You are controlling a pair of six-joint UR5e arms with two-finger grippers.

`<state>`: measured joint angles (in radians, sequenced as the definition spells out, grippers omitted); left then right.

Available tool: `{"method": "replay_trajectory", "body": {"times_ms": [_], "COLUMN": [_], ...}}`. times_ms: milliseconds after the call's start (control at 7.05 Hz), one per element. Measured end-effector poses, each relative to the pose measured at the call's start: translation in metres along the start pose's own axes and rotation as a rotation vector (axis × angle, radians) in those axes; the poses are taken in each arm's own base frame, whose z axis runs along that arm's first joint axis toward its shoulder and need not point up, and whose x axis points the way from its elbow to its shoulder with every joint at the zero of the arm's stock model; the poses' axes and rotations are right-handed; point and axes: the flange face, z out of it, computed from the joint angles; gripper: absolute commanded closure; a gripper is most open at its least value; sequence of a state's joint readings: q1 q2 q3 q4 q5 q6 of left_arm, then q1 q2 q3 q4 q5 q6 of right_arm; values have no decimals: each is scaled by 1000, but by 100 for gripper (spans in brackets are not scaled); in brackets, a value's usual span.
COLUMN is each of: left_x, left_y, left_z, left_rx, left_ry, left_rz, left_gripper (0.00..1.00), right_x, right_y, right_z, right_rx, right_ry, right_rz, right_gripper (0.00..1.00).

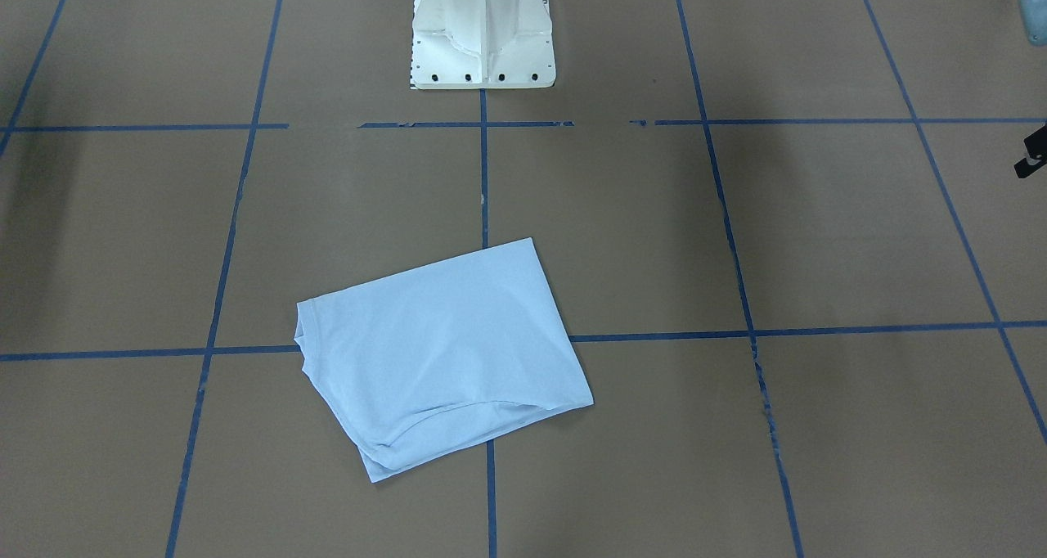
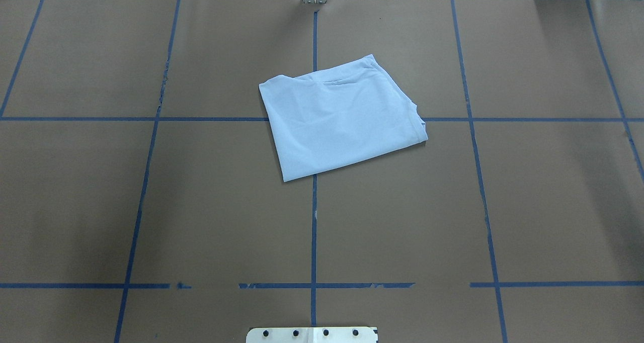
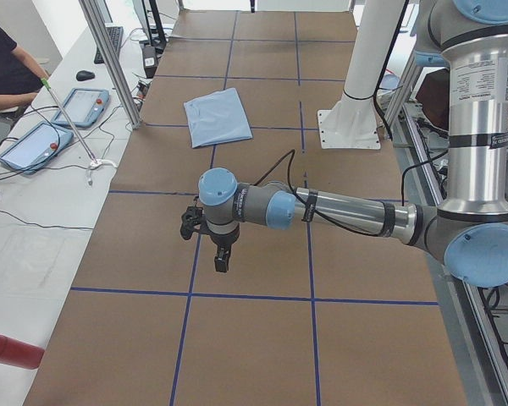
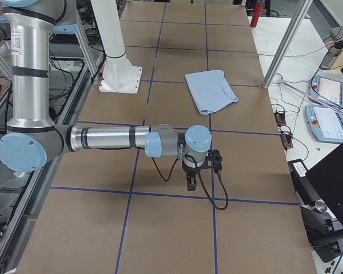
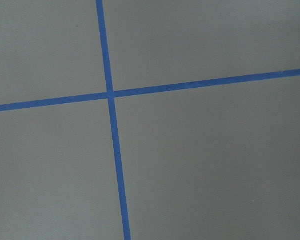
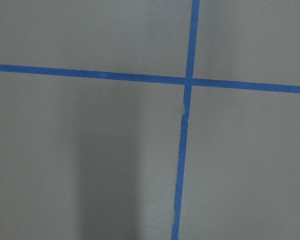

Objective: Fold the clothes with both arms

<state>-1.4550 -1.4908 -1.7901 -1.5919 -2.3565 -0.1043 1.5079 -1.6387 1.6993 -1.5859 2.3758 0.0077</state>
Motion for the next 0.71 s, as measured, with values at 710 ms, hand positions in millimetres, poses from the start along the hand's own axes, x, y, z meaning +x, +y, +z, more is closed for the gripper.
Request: {"method": "replay_trajectory", "body": {"times_ms": [710], "left_x": [-9], "left_y": [-1], "left_z": [-25], "left_rx": [54], "left_ry": [32], "left_rz": [-22], "left_gripper": [0], "right_x": [1], "right_y": [0], "right_z": [1], "right_rx": [0], "right_ry": [1], "right_rz": [0], "right_gripper": [0]}}
